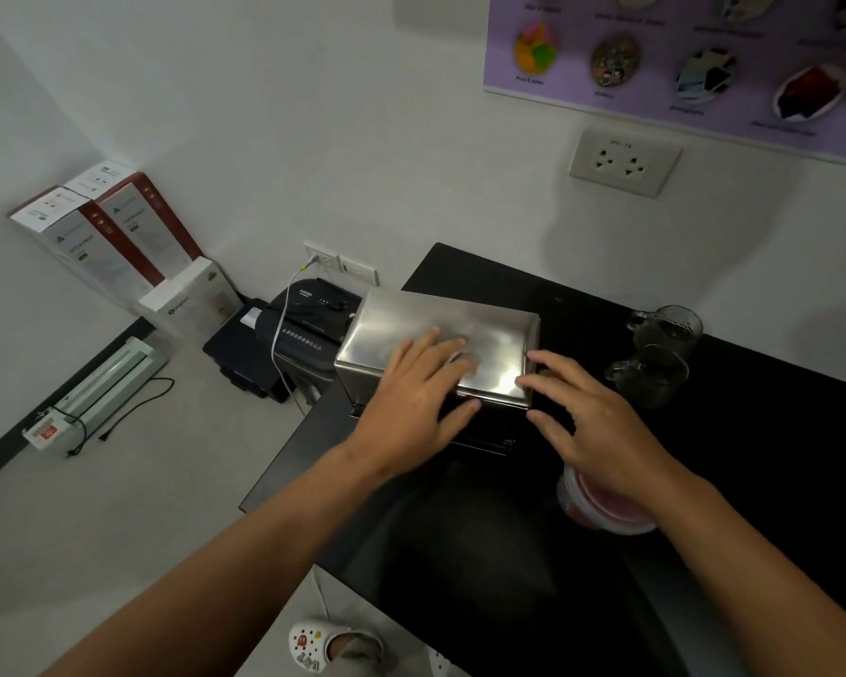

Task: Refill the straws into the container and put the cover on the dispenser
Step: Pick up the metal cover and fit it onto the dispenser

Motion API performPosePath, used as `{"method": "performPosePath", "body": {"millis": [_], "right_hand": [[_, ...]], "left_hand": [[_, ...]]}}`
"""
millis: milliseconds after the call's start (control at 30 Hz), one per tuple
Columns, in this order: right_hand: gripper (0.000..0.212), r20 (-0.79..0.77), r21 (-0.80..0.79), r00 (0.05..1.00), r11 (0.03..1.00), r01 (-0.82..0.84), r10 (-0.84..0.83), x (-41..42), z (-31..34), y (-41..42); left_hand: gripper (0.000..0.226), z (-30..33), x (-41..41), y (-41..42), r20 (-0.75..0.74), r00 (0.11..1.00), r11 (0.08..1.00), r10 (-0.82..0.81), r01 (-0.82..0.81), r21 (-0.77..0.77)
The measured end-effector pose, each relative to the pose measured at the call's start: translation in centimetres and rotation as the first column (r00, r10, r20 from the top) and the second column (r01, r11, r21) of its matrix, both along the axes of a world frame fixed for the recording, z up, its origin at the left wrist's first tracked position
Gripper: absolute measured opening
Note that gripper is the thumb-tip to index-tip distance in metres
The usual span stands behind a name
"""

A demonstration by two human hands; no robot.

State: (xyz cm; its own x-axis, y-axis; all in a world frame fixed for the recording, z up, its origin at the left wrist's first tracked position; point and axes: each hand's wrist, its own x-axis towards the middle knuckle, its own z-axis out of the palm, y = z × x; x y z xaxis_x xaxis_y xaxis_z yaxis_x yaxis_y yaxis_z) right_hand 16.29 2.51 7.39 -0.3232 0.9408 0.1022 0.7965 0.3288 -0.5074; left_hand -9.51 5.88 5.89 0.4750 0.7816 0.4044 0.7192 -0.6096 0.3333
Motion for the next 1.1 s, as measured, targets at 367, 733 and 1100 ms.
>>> {"method": "performPosePath", "body": {"millis": [367, 733, 1100], "right_hand": [[0.038, -0.093, 0.082, 0.995, 0.996, 0.037, -0.029, -0.4, -1.5, -0.5], [0.034, -0.1, 0.085, 0.995, 0.996, 0.033, -0.024, -0.5, -1.6, -0.4], [0.04, -0.037, 0.018, 0.998, 0.998, 0.056, -0.056, -1.0, -0.4, -0.9]], "left_hand": [[0.043, -0.9, 1.7, 0.3, -0.013, 1.0, 0.999, -0.002, 0.002, 0.043], [0.041, -1.7, 1.6, 0.6, -0.002, 1.0, 0.996, 0.001, -0.001, 0.088], [0.038, -2.6, 1.4, 0.8, 0.036, 0.999, 0.998, -0.022, 0.02, 0.061]]}}
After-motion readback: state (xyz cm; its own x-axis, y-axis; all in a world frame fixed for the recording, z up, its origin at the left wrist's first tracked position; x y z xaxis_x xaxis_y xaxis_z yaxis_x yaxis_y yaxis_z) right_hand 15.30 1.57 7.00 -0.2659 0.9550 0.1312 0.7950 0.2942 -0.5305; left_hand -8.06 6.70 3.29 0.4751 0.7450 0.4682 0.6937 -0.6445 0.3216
